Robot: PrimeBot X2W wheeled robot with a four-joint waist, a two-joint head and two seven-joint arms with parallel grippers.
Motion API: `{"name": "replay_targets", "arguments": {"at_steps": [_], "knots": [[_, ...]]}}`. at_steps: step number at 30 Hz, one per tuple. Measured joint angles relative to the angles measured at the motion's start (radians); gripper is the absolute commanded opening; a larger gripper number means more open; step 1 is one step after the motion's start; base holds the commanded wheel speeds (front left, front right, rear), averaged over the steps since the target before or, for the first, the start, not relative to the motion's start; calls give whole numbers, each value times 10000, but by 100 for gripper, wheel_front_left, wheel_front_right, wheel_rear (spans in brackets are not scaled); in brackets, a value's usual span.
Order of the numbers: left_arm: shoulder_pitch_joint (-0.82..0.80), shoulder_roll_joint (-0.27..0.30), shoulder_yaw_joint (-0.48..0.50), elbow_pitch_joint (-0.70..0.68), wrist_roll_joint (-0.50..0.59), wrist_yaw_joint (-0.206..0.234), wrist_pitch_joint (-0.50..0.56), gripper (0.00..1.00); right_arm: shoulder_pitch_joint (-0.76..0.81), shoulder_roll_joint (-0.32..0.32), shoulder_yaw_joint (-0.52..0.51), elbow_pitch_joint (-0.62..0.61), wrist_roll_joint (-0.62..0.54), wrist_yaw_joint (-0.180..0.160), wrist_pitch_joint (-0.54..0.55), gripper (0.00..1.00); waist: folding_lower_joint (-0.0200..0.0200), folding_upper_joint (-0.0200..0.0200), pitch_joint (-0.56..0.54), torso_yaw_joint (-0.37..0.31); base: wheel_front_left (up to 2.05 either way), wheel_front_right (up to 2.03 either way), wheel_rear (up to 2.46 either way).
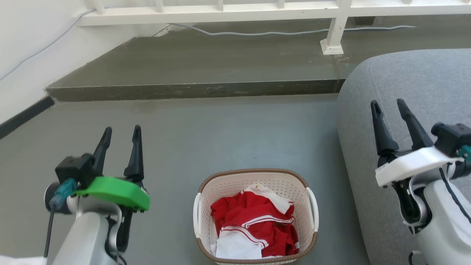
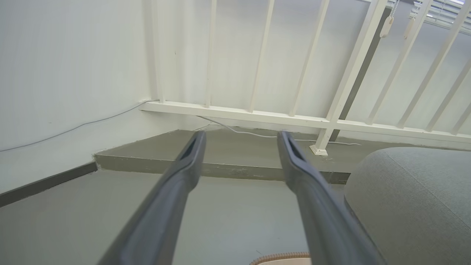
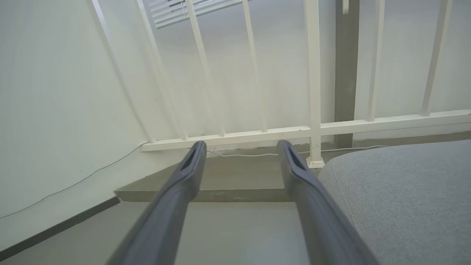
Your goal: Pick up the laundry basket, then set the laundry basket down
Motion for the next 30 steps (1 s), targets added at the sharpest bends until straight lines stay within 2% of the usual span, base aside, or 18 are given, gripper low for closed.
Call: {"name": "replay_targets", "arguments": {"at_steps": [2, 14, 30], "knots": [[270, -6, 136, -159, 180, 8, 0, 100, 242, 90, -146, -161, -73, -82, 0, 100, 0, 0, 7, 11, 0, 0, 0], [1080, -288, 731, -897, 477, -10, 0, 100, 1129, 435, -660, -803, -696, -61, -10, 100, 0, 0, -2, -29, 0, 0, 0], [1637, -525, 968, -1124, 1009, -286, 0, 100, 1737, 742, -1053, -1072, -1175, 211, -10, 100, 0, 0, -141, 16, 0, 0, 0]]}}
